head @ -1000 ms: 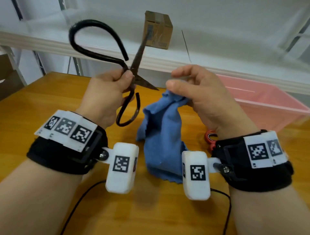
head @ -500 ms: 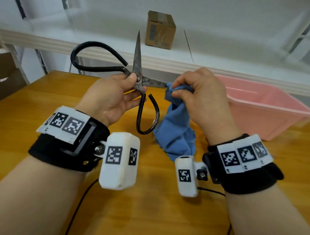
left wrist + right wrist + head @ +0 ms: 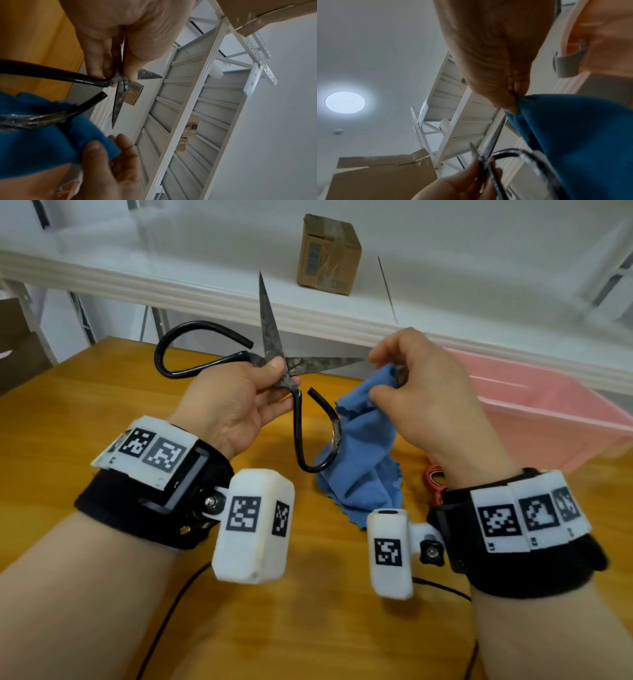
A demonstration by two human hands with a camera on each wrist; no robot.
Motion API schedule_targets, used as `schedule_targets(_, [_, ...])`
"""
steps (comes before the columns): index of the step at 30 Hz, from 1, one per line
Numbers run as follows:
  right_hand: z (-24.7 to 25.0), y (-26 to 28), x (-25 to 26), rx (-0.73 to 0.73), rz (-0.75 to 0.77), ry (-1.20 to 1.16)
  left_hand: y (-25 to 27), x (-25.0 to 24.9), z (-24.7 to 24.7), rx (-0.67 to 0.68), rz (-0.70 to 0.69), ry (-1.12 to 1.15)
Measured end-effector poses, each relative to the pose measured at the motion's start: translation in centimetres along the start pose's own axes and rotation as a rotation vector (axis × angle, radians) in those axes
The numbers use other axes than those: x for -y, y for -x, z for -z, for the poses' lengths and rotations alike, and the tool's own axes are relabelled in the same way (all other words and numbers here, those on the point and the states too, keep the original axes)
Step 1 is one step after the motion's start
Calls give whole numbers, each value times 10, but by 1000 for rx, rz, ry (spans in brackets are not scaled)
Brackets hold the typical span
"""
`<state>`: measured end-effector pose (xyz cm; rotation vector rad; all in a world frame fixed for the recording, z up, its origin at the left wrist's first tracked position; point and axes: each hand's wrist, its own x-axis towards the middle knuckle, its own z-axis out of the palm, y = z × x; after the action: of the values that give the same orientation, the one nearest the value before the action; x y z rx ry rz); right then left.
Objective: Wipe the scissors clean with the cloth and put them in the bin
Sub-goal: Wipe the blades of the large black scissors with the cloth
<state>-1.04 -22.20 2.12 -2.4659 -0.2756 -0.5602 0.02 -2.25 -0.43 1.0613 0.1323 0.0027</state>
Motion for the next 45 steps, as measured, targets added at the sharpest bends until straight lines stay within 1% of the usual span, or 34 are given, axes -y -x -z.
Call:
schedule_targets(3, [-10,1,8,-28,17,-192,2,6,-5,-16,21,-9])
schedule_targets(6, [-17,2,13,-16,67,-244,5,10,-8,-26,54,-12])
schedule_targets(9, [-21,3,14,0,112,-223,7,13,-9,-14,69,-21])
schedule_targets(12, [-23,2,14,15,138,-139,9,13,-10,2,86,-7])
schedule_targets(15, [-25,4,14,-14,132,-147,11,12,-10,19,114,35])
schedule_targets(19, [-27,3,15,-103,123,-188,16,7,-12,111,146,73])
schedule_targets(21, [-28,2,15,-111,120,-189,18,7,-13,162,149,56])
schedule_targets(23, [-28,2,15,-101,113,-168,18,8,-15,184,143,40])
schedule_targets(28, [-26,5,21,-28,117,-99,17,15,-20,114,64,3])
schedule_targets(30, [-27,6,22,-10,97,-80,17,16,-21,96,53,-9])
schedule_targets(40, [-31,8,27,-77,16,-107,22,18,-26,105,46,35])
schedule_targets(45, [-31,5,18,-125,-21,-63,24,19,-27,100,56,35])
